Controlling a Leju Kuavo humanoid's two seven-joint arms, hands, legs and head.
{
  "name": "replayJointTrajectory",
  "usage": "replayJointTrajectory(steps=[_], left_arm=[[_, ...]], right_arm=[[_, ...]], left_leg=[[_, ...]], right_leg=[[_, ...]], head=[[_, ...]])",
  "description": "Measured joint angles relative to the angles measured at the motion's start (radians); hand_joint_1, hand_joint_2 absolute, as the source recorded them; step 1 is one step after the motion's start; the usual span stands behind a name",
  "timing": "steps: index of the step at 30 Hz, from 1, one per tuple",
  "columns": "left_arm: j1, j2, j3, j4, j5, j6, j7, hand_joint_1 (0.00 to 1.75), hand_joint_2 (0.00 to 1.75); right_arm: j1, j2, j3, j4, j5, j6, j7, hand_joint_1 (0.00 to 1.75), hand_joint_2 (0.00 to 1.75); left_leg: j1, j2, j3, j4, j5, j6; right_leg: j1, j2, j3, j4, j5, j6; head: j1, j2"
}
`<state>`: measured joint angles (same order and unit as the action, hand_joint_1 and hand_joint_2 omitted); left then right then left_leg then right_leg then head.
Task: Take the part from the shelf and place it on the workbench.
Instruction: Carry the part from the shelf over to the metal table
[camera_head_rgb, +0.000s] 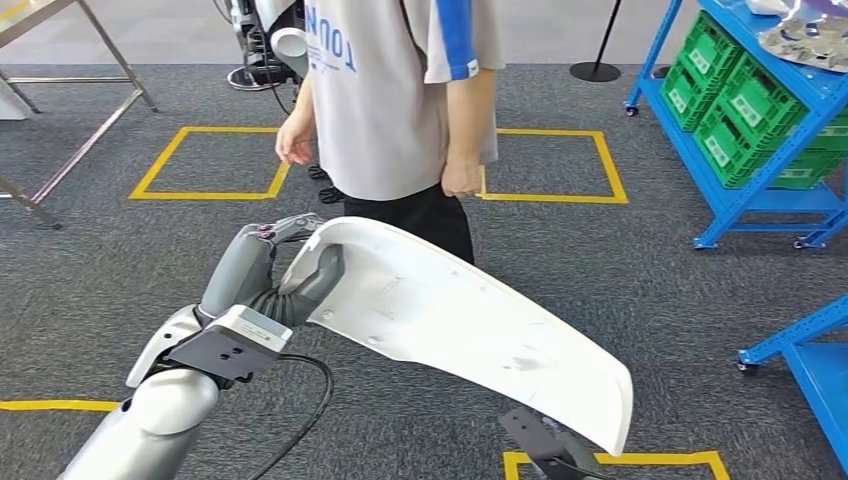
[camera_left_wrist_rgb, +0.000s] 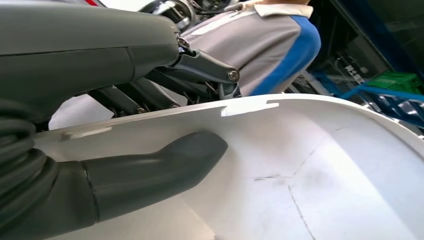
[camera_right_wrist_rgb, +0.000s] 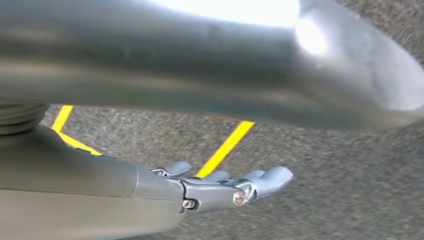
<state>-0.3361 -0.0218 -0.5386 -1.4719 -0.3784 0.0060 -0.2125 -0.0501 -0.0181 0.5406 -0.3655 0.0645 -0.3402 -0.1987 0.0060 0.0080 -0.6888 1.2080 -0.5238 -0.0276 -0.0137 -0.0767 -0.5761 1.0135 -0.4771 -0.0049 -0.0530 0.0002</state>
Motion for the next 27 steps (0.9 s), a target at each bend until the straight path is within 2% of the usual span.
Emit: replayJointTrajectory(steps=[2,3,4,6,7,8,10,11,12,13,14,15,17,18,19,21,22,24,25,26,27], left_arm=[[-0.002,0.0,0.0,0.0,0.0,-0.001,0.0,1.75,1.75],[-0.003,-0.001,0.0,-0.001,0.0,-0.001,0.0,1.75,1.75],[-0.003,-0.001,0.0,-0.001,0.0,-0.001,0.0,1.75,1.75],[-0.003,0.0,0.0,-0.002,0.0,-0.002,0.0,1.75,1.75],[-0.003,0.0,0.0,-0.004,0.0,-0.002,0.0,1.75,1.75],[-0.004,0.0,0.0,-0.006,0.0,-0.002,0.0,1.75,1.75],[-0.006,-0.002,0.0,-0.008,0.001,-0.002,0.0,1.75,1.75],[-0.006,-0.002,0.0,-0.008,0.001,-0.002,0.0,1.75,1.75],[-0.004,-0.002,0.0,-0.007,0.001,-0.003,0.0,1.75,1.75],[-0.003,-0.002,0.0,-0.007,0.001,-0.003,0.0,1.75,1.75],[-0.002,-0.002,0.0,-0.007,0.001,-0.003,0.0,1.75,1.75],[-0.001,-0.002,0.0,-0.008,0.001,-0.003,0.0,1.75,1.75],[-0.001,-0.003,0.0,-0.009,0.001,-0.003,0.0,1.75,1.75],[-0.001,-0.003,0.0,-0.009,0.001,-0.003,0.0,1.75,1.75],[0.0,-0.004,0.0,-0.009,0.001,-0.003,0.0,1.75,1.75],[0.001,-0.003,0.001,-0.01,0.001,-0.003,0.0,1.75,1.75],[0.001,-0.002,0.001,-0.01,0.001,-0.003,0.0,1.75,1.75],[0.001,-0.001,0.001,-0.011,0.001,-0.003,0.0,1.75,1.75],[0.001,-0.001,0.002,-0.011,0.0,-0.003,0.0,1.75,1.75],[0.001,0.0,0.002,-0.01,0.0,-0.003,0.0,1.75,1.75],[0.003,0.0,0.002,-0.01,0.0,-0.003,0.0,1.75,1.75]], right_arm=[[-0.001,0.0,0.0,0.0,0.002,0.0,0.0,0.0,0.0],[-0.002,0.0,0.0,0.0,0.003,0.0,0.001,0.0,0.0],[-0.003,0.0,0.0,0.0,0.004,0.0,0.002,0.0,0.0],[-0.008,0.001,0.0,0.0,0.006,0.0,0.003,0.0,0.0],[-0.011,0.001,0.0,-0.001,0.007,0.0,0.004,0.0,0.0],[-0.014,0.002,0.0,-0.001,0.008,0.0,0.004,0.0,0.0],[-0.015,0.002,0.0,-0.001,0.009,0.0,0.007,0.0,0.0],[-0.013,0.002,0.0,-0.001,0.01,0.0,0.01,0.0,0.0],[-0.011,0.002,0.0,-0.001,0.01,0.0,0.012,0.0,0.0],[-0.01,0.001,0.0,0.0,0.01,0.0,0.015,0.0,0.0],[-0.009,0.001,0.0,0.0,0.011,0.0,0.016,0.0,0.0],[-0.01,0.001,0.0,0.0,0.011,0.0,0.016,0.0,0.0],[-0.012,0.001,0.0,0.0,0.011,0.0,0.016,0.0,0.0],[-0.012,0.002,0.0,0.0,0.011,0.0,0.016,0.0,0.0],[-0.013,0.002,0.001,0.0,0.011,0.0,0.016,0.0,0.0],[-0.015,0.002,0.0,0.0,0.009,-0.001,0.016,0.0,0.0],[-0.017,0.002,0.0,0.0,0.009,-0.001,0.016,0.0,0.0],[-0.018,0.002,0.0,0.0,0.009,-0.003,0.015,0.0,0.0],[-0.017,0.002,0.0,0.0,0.01,-0.003,0.015,0.0,0.0],[-0.015,0.002,0.0,0.0,0.01,-0.003,0.015,0.0,0.0],[-0.013,0.002,0.0,0.0,0.01,-0.004,0.016,0.0,0.0]], left_leg=[[-0.003,0.05,0.069,-0.132,0.05,0.006],[-0.006,0.065,0.087,-0.17,0.06,0.012],[-0.009,0.068,0.092,-0.184,0.06,0.019],[-0.011,0.04,0.089,-0.187,0.064,0.034],[-0.01,0.027,0.09,-0.189,0.066,0.041],[-0.008,0.014,0.092,-0.191,0.069,0.047],[-0.004,-0.01,0.093,-0.193,0.072,0.055],[-0.005,-0.023,0.092,-0.192,0.072,0.056],[-0.005,-0.038,0.092,-0.192,0.072,0.057],[-0.005,-0.055,0.091,-0.19,0.072,0.057],[-0.005,-0.071,0.091,-0.189,0.072,0.056],[-0.005,-0.086,0.092,-0.186,0.072,0.055],[-0.004,-0.113,0.09,-0.181,0.07,0.047],[-0.003,-0.124,0.087,-0.179,0.07,0.041],[-0.003,-0.134,0.084,-0.18,0.071,0.034],[-0.001,-0.151,0.079,-0.185,0.076,0.02],[-0.002,-0.142,0.077,-0.182,0.073,0.015],[-0.005,-0.087,0.05,-0.125,0.037,0.007],[-0.006,-0.052,0.022,-0.065,0.004,0.005],[-0.005,-0.032,-0.011,0.005,-0.03,0.002],[-0.004,-0.023,-0.039,0.064,-0.053,0.0]], right_leg=[[0.004,-0.021,0.007,0.002,-0.007,0.009],[0.007,-0.031,0.009,0.004,-0.01,0.015],[0.009,-0.041,0.012,0.005,-0.012,0.02],[0.006,-0.057,0.016,0.005,-0.016,0.033],[0.002,-0.044,0.016,0.012,-0.024,0.039],[-0.001,-0.019,0.008,0.035,-0.041,0.044],[-0.003,0.044,-0.041,0.14,-0.098,0.049],[-0.003,0.059,-0.077,0.21,-0.126,0.049],[-0.002,0.066,-0.107,0.264,-0.141,0.049],[-0.002,0.069,-0.123,0.286,-0.137,0.048],[-0.002,0.072,-0.119,0.268,-0.113,0.046],[-0.003,0.079,-0.097,0.214,-0.076,0.044],[-0.006,0.118,-0.037,0.08,-0.018,0.042],[-0.007,0.133,-0.019,0.038,-0.006,0.04],[-0.006,0.142,-0.011,0.019,-0.005,0.038],[-0.004,0.124,-0.01,0.015,-0.003,0.027],[-0.004,0.114,-0.008,0.012,-0.001,0.02],[-0.006,0.089,-0.004,0.005,0.002,0.006],[-0.004,0.076,-0.004,0.004,0.001,0.001],[-0.003,0.062,-0.004,0.004,0.0,-0.002],[-0.001,0.047,-0.004,0.004,-0.001,-0.003]], head=[[0.001,0.0],[0.002,0.0],[0.004,0.0],[0.006,0.0],[0.006,0.0],[0.007,0.0],[0.009,0.0],[0.01,0.0],[0.01,0.0],[0.01,0.0],[0.01,0.0],[0.01,0.0],[0.01,0.0],[0.01,0.0],[0.01,0.0],[0.01,0.0],[0.01,0.0],[0.006,0.0],[0.005,0.0],[0.003,0.0],[0.003,0.0]])
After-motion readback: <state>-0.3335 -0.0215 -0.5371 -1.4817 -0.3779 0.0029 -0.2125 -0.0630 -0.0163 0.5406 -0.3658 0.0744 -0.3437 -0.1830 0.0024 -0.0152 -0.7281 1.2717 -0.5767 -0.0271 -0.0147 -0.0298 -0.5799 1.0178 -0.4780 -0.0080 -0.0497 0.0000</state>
